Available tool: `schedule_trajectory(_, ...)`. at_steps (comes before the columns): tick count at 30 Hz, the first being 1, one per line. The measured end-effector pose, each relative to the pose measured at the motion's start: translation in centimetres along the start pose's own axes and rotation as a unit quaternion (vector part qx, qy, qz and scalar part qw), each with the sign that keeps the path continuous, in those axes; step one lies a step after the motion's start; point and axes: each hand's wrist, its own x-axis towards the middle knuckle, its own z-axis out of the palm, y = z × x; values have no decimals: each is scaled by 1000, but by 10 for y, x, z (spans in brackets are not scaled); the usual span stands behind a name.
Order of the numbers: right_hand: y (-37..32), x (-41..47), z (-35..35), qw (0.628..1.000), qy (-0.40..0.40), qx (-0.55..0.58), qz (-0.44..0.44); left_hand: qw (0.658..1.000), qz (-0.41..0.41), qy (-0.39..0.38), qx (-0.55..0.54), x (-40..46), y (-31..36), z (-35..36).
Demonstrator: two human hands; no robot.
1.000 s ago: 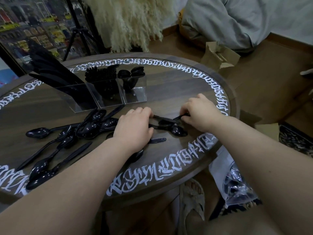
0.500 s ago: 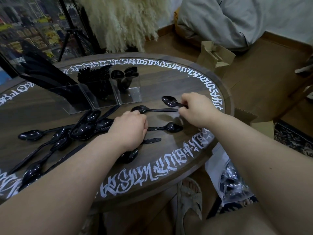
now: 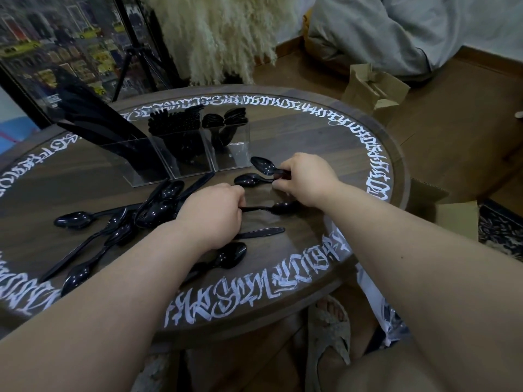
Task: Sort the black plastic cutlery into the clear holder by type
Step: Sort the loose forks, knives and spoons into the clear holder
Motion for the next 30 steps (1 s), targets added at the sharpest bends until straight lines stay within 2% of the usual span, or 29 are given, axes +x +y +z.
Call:
schedule_trajectory(8, -9, -4, 4, 998, -5, -63, -28, 995, -73, 28, -67, -15, -16, -13)
schedule_trajectory(12, -12, -15, -1, 995, -16, -94, 3, 990, -86, 34, -106, -23, -24, -18)
schedule_trajectory(18, -4, -30, -11, 995, -37, -70, 61, 986, -71, 100, -116, -34, -30, -28)
schedule_trajectory(20, -11, -35, -18, 997, -19, -26, 74, 983, -70, 109, -131, -39, -32, -30)
schedule_trajectory(24, -39, -43, -43, 985, 34, 147, 84, 973, -94, 130, -166, -49, -33, -34)
schedule_trajectory(27, -65, -55, -54, 951, 33, 285, 119, 962, -96, 140, -216, -56, -33, -34)
schedule_trajectory(30, -88, -71, -45, 899, 5, 409, 155, 949, -89, 128, -275, -65, -31, -35)
